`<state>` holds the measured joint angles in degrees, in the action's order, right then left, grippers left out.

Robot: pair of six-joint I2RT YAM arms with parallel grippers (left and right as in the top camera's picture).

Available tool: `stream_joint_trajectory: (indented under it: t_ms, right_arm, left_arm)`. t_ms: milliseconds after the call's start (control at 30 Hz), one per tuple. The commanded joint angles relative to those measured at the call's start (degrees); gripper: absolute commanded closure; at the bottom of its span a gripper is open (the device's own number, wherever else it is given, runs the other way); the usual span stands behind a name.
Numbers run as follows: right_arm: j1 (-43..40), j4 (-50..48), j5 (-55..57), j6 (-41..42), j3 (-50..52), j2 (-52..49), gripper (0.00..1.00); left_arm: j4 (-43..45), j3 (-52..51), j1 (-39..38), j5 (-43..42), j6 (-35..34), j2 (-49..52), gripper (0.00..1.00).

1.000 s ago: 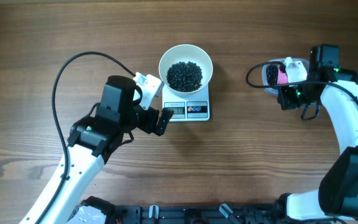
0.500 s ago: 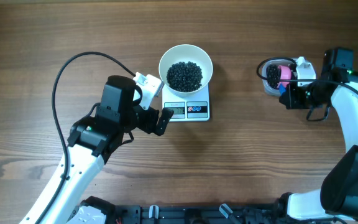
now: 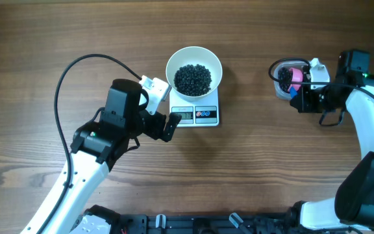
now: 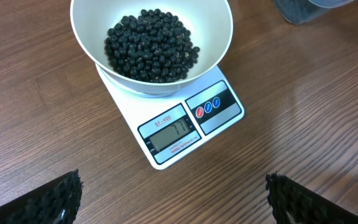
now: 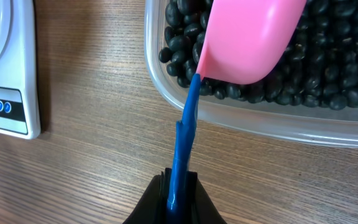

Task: Scoop item into bowl and weigh 150g on scale
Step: 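Drag the pink scoop through the black beans in the tub to fill it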

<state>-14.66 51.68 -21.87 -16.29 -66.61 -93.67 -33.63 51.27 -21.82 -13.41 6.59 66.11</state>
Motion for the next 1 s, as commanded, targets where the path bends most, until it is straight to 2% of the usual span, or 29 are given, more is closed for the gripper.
stream_joint_trajectory:
  t_ms: [0,300,967]
  right_arm:
    - [-1.1,-0.4,-5.7,0.0,-0.5,-1.0,0.96]
    - [-4.1,0.1,-8.7,-0.1,-0.4,-1.0,0.96]
    - [-4.6,-0.3,-11.3,-0.1,-0.4,-2.8,0.96]
  left_arm:
    - [0.0,-0.3,-0.2,-0.5,0.7,0.4,0.00]
    - [0.0,-0.3,-0.2,-0.5,0.7,0.4,0.00]
    - [0.0,-0.3,-0.2,-0.5,0.7,0.4,0.00]
